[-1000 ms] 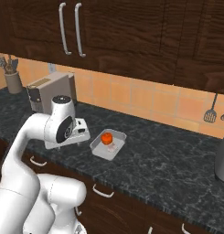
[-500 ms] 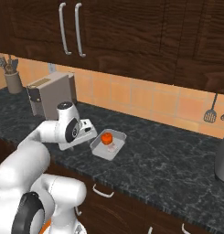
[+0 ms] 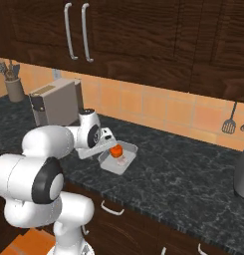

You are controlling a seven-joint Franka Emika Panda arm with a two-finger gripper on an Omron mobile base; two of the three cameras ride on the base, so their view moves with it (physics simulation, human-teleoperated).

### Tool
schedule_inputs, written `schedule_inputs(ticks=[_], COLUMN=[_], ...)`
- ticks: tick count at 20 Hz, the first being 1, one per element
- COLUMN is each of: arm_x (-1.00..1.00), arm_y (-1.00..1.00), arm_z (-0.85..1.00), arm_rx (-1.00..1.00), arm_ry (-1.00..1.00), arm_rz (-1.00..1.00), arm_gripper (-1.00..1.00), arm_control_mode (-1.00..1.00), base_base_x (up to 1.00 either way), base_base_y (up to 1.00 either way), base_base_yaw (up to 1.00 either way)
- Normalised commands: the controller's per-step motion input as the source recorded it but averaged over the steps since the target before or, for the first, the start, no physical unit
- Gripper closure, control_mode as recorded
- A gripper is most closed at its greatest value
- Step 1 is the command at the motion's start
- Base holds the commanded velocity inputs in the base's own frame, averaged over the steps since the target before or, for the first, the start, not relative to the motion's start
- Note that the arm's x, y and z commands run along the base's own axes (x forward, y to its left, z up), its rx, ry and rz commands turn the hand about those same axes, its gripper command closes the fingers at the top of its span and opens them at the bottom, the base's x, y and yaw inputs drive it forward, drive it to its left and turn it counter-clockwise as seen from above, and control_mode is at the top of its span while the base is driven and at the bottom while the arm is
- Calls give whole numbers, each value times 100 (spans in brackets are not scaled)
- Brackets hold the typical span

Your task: Take the meat container that has the chicken drumstick and place it on the second highest rack of the freezer. Then take the vegetable container that has the squash and garlic and place it on the highest rack of the freezer.

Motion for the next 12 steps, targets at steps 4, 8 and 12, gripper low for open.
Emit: schedule_inputs(ticks=[4, 8, 12], arm_x=[23, 0, 13], arm_y=[0, 0, 0], arm_z=[-51, -70, -54], arm_rx=[-1, -3, 0], arm_ry=[2, 0, 2], arm_rz=[0, 0, 0], arm_gripper=[-100, -100, -100], arm_control_mode=[-100, -100, -100], base_base_x=[0, 0, 0], base_base_y=[0, 0, 0], base_base_yaw=[0, 0, 0])
